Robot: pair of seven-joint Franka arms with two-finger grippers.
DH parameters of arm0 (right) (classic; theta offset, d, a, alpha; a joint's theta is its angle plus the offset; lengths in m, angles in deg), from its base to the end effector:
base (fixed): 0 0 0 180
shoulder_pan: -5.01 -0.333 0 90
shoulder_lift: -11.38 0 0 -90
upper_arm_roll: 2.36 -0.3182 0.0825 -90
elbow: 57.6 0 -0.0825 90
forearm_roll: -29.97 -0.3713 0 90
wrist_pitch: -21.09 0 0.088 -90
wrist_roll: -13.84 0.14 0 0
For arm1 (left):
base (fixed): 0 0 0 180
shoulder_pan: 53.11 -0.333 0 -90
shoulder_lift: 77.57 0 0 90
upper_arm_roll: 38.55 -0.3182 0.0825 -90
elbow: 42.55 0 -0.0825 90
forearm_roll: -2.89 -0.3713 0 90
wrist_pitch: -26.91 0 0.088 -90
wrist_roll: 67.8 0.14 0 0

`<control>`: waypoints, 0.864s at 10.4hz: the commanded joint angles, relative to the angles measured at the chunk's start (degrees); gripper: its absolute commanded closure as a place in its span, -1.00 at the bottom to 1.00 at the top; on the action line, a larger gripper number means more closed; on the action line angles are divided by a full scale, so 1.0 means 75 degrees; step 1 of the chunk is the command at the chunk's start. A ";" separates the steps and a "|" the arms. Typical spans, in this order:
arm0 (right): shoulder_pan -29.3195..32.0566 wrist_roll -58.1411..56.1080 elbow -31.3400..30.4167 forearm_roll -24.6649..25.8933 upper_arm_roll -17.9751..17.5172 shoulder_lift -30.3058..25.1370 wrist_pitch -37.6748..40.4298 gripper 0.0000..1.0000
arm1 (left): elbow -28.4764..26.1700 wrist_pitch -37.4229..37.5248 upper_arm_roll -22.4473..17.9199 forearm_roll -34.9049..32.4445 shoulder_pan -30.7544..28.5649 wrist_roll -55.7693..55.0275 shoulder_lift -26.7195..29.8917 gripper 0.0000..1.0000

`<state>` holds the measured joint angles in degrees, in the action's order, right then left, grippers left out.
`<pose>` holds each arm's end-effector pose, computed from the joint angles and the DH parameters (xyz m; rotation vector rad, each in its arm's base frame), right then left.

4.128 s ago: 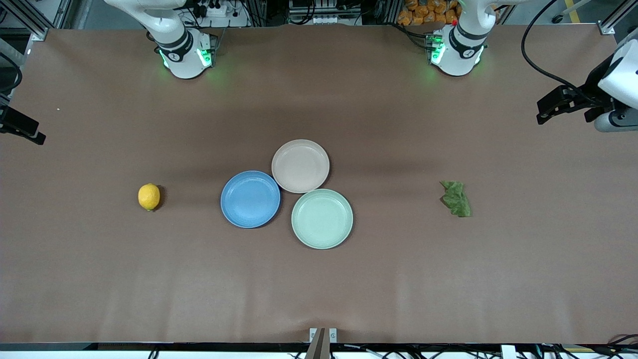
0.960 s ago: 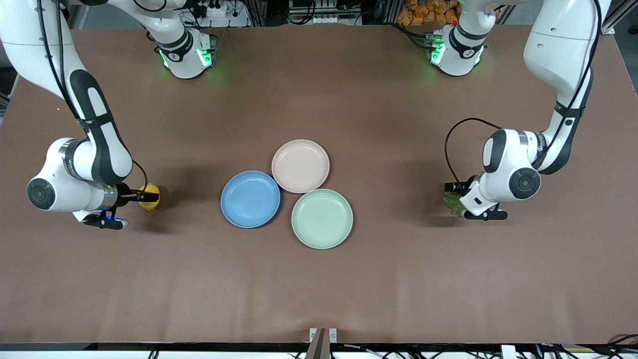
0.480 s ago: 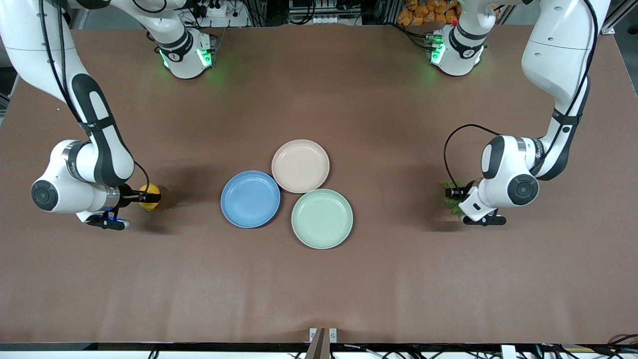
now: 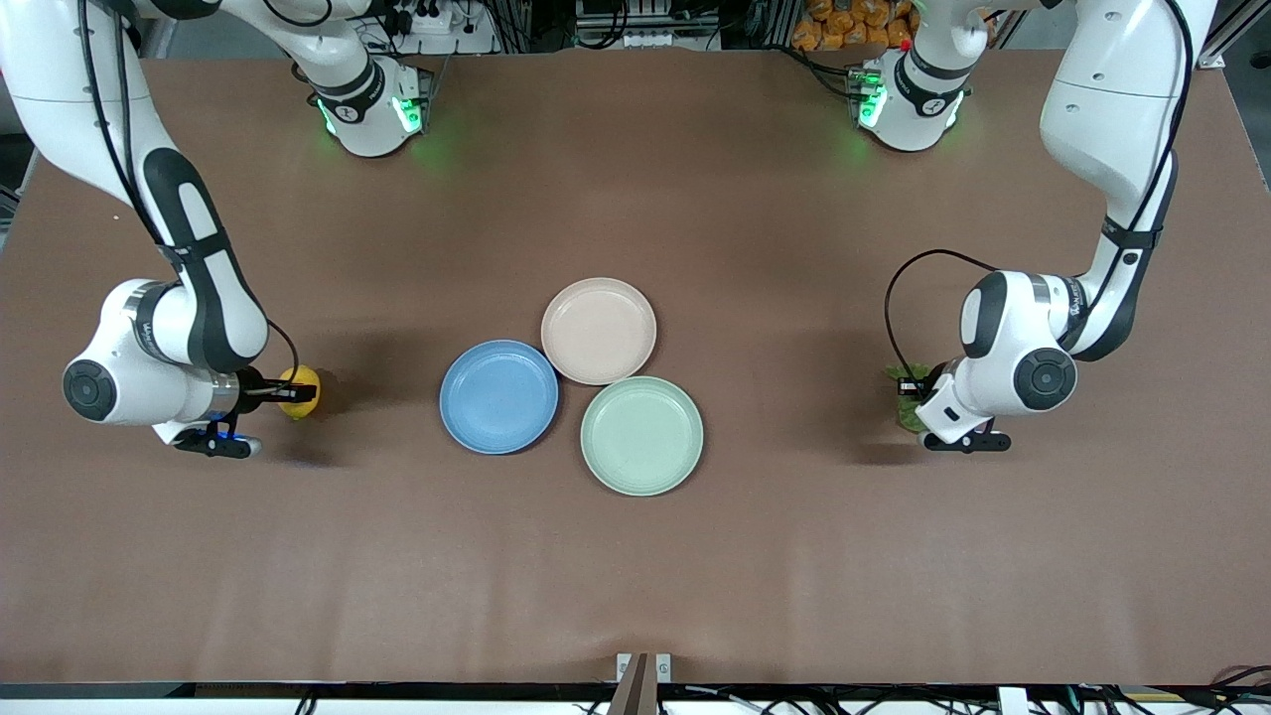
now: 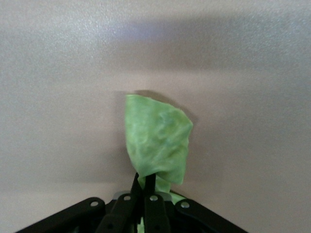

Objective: Place lemon and lettuce in plates
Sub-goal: 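Lower the right gripper onto the lemon while the left gripper grasps the lettuce, then lift the lemon with the right gripper while the left gripper lifts the lettuce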

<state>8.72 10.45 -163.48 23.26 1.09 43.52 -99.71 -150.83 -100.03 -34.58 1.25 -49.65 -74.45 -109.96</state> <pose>0.5884 -0.0645 0.1786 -3.0175 0.2064 0.4446 0.5870 -0.0747 0.1664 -3.1073 0.0423 0.3721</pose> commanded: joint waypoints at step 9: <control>-0.1864 0.3612 0.2210 -0.1106 -0.0050 -0.0102 0.2724 0.81 | 0.0925 0.0951 0.0560 0.1049 0.0393 -0.0201 0.0521 1.00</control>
<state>-3.44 32.88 -147.51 18.31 0.40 42.82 -79.91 -145.24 -94.75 -31.04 6.81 -47.46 -74.66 -106.57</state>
